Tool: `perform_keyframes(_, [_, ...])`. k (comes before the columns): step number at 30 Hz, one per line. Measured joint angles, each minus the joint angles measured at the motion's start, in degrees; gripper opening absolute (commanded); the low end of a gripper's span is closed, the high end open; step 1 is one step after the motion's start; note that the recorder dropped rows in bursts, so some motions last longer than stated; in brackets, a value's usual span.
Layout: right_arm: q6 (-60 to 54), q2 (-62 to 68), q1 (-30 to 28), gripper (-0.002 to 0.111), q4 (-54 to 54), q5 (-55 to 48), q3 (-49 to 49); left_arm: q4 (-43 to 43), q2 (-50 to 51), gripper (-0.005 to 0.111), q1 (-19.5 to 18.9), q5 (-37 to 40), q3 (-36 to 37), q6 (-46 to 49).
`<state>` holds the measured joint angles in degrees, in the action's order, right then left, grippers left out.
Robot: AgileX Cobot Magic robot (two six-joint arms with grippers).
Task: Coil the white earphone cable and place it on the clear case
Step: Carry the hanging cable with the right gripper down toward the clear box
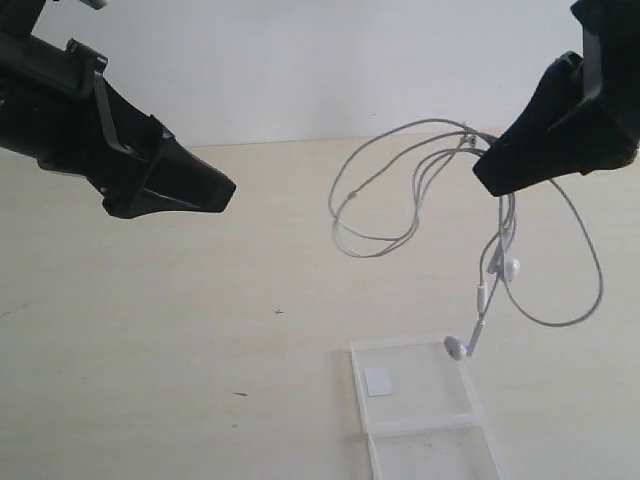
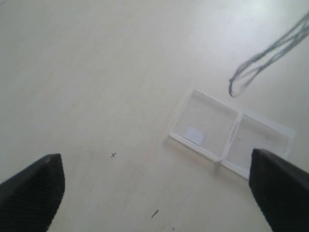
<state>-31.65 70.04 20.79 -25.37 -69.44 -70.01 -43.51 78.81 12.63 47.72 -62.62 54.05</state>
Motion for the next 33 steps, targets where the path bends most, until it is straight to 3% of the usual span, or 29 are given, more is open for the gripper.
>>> perform_keyframes(7, [3.0,-0.8,0.0,0.0,2.8,-0.4,1.9,-0.2,0.0,0.1,0.0,0.1,0.0,-0.1])
perform_keyframes(16, [6.0,-8.8,0.0,0.0,3.0,-0.7,16.3,-0.2,0.0,0.1,0.0,0.1,0.0,-0.1])
perform_keyframes(33, [6.8,-10.2,0.0,0.0,-1.5,-0.7,27.1,-2.8,0.0,0.1,0.0,0.1,0.0,0.3])
